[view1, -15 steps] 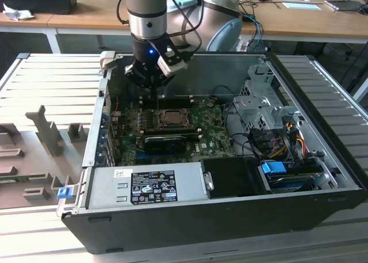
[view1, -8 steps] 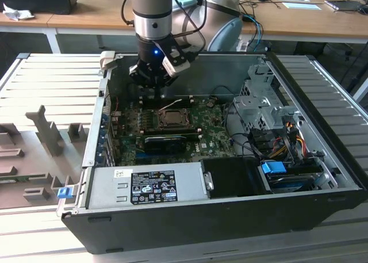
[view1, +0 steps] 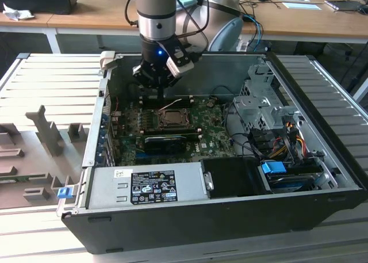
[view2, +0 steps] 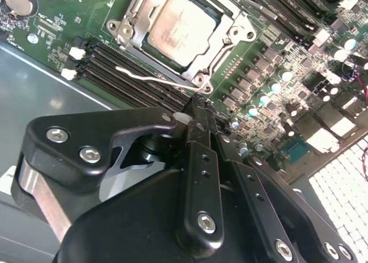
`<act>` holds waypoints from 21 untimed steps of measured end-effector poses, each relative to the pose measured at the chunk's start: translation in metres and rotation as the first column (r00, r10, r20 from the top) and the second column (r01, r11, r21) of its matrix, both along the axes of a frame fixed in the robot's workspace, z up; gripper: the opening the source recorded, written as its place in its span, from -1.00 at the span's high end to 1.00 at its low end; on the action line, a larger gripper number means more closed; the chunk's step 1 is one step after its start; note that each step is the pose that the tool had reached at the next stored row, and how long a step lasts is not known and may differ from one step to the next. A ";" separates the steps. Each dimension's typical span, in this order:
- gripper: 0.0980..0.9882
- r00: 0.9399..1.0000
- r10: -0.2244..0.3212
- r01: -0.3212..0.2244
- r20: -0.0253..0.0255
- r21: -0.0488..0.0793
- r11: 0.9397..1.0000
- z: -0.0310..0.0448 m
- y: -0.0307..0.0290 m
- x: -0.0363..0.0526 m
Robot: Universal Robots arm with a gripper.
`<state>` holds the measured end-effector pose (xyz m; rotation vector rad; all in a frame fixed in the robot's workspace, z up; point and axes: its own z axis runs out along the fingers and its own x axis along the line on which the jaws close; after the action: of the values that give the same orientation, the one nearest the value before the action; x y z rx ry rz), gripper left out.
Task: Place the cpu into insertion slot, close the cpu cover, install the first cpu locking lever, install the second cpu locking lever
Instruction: 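Install the first cpu locking lever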
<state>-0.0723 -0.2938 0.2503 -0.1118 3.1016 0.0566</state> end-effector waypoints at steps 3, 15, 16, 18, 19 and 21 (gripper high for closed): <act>0.98 1.000 0.000 0.000 0.000 0.004 1.000 -0.0015 -0.0001 0.0017; 0.98 1.000 0.000 0.000 0.000 0.035 0.999 -0.0035 -0.0022 0.0027; 0.98 1.000 0.000 0.000 0.000 0.037 0.999 -0.0044 -0.0025 0.0038; 0.98 1.000 0.000 0.000 0.000 0.050 0.999 -0.0077 -0.0034 0.0090; 0.98 1.000 0.000 0.000 0.000 0.050 0.999 -0.0108 -0.0034 0.0112; 0.98 1.000 0.000 0.000 0.000 0.051 0.999 -0.0153 -0.0034 0.0131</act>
<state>-0.0592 -0.2972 0.2351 -0.1104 3.0974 0.1350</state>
